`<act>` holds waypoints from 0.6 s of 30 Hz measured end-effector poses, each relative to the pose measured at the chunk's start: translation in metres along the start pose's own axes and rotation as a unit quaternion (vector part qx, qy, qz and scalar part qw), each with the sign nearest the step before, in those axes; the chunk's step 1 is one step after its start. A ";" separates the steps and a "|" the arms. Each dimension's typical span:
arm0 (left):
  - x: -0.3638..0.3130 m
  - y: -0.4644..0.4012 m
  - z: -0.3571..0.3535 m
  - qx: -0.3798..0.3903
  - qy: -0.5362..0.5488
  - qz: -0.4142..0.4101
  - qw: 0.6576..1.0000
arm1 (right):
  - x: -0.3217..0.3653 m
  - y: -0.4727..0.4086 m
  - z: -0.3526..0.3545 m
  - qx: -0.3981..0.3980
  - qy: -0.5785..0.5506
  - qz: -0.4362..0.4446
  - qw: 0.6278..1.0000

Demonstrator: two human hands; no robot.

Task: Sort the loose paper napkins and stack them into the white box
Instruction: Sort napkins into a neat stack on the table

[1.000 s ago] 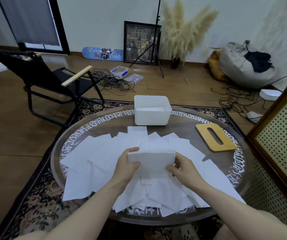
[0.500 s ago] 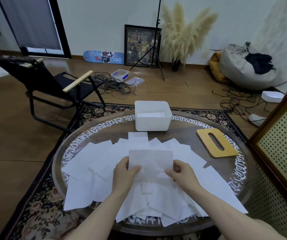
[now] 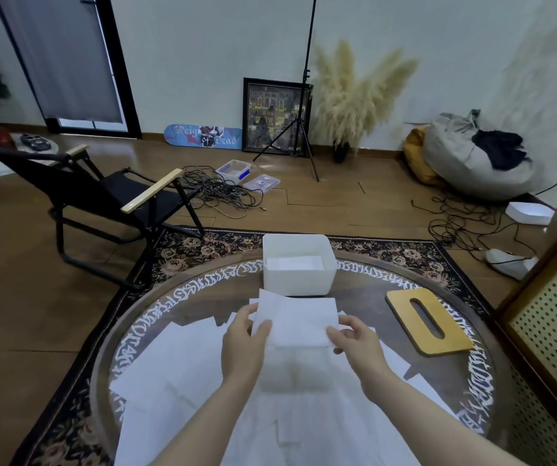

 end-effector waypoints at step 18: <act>-0.050 -0.147 -0.034 0.030 -0.221 -0.033 0.974 | 0.070 -0.145 -0.004 -0.101 0.146 0.065 0.982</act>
Point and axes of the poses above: each hand's wrist, its own y-axis away from the middle knuckle, its own z-axis out of the back of the hand, x = y × z, the point moved 4 cm from there along -y, towards the middle knuckle, and after that the axes turned 1 degree about -z, right-handed, at the moved point
